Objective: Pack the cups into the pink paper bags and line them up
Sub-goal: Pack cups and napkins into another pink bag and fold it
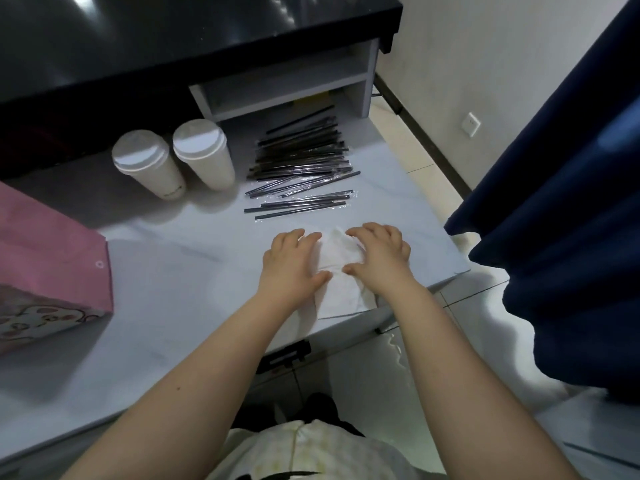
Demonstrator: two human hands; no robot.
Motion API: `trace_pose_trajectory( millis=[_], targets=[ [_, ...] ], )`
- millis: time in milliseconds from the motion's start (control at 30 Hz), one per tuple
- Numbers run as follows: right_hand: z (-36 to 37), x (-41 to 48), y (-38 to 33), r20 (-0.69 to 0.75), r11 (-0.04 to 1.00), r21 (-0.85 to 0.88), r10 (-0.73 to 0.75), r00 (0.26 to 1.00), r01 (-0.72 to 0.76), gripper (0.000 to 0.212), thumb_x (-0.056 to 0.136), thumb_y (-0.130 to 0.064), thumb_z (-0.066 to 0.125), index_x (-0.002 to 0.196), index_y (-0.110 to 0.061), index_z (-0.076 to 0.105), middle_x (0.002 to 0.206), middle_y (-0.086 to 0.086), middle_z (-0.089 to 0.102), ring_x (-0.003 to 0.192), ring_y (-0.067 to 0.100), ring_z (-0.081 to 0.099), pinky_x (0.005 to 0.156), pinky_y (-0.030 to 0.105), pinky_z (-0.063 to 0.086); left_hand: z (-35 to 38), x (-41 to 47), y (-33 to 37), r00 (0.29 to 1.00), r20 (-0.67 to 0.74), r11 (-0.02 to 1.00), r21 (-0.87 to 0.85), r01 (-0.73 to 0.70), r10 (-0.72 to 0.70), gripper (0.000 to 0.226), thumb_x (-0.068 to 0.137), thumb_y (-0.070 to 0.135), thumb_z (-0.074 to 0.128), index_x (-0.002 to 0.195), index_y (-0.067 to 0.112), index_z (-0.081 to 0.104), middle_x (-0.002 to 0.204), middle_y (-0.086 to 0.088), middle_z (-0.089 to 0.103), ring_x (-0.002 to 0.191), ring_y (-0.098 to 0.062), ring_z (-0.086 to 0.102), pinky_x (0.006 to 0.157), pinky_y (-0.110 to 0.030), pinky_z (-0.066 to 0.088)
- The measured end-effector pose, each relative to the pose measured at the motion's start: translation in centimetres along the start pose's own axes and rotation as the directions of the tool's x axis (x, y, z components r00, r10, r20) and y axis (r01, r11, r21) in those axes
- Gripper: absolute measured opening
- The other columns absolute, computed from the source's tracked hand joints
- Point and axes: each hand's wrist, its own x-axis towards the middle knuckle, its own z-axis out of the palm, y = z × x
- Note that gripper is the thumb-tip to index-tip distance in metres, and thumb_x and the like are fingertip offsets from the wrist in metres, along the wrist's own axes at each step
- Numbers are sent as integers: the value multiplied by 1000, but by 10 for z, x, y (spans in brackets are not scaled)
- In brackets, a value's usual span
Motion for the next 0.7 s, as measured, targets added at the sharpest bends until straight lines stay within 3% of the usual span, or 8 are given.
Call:
trace_pose_trajectory(
  millis=[167, 267, 367, 500, 633, 700],
  targets=[
    [11, -6, 5, -55, 990, -84, -114, 992, 110, 57, 88, -32, 67, 139, -45, 45, 159, -8, 21, 143, 19, 5, 111, 38, 9, 6, 1, -2, 1000, -5, 1000, -7, 16, -16, 69, 83, 52, 66, 143, 28, 42, 152, -3, 33, 141, -25, 19, 109, -44, 28],
    [14, -8, 6, -51, 995, -20, -95, 994, 94, 44, 88, -27, 67, 130, -34, 54, 155, -6, 30, 142, 20, 9, 111, 38, 11, 10, -1, -3, 1000, -18, 1000, -10, 14, -15, 61, 83, 51, 66, 138, 27, 49, 151, -4, 34, 141, -25, 20, 108, -44, 28],
    [13, -9, 1, -112, 992, 57, -103, 988, 110, 27, 82, -21, 72, 106, -25, 61, 142, -7, 44, 138, 20, 20, 104, 33, 16, 12, -2, -3, 999, -35, 1000, -17, 11, -11, 59, 83, 50, 66, 135, 26, 50, 150, -3, 35, 140, -25, 19, 107, -43, 28],
    [6, -17, -5, -166, 993, 86, -68, 984, 84, 22, 75, -18, 75, 85, -28, 58, 117, -13, 53, 121, 17, 31, 83, 26, 15, 14, -3, -4, 998, -63, 999, -34, 11, -14, 62, 82, 48, 68, 135, 25, 47, 151, -4, 32, 141, -25, 17, 106, -44, 29],
    [5, -25, -11, -184, 978, 142, -123, 975, 150, 25, 75, -4, 64, 79, -28, 56, 96, -18, 55, 109, 18, 38, 79, 29, 17, 13, -5, -3, 996, -85, 998, -57, 29, -34, 69, 81, 47, 69, 140, 24, 41, 154, -5, 27, 142, -27, 13, 107, -47, 28],
    [5, -27, -12, -172, 955, 287, -24, 985, 74, 24, 80, -9, 64, 79, -31, 53, 86, -17, 53, 104, 19, 40, 79, 31, 25, 12, -4, -3, 996, -84, 998, -52, 21, -25, 67, 80, 48, 69, 138, 26, 43, 154, -6, 27, 143, -27, 12, 108, -47, 26]
  ],
)
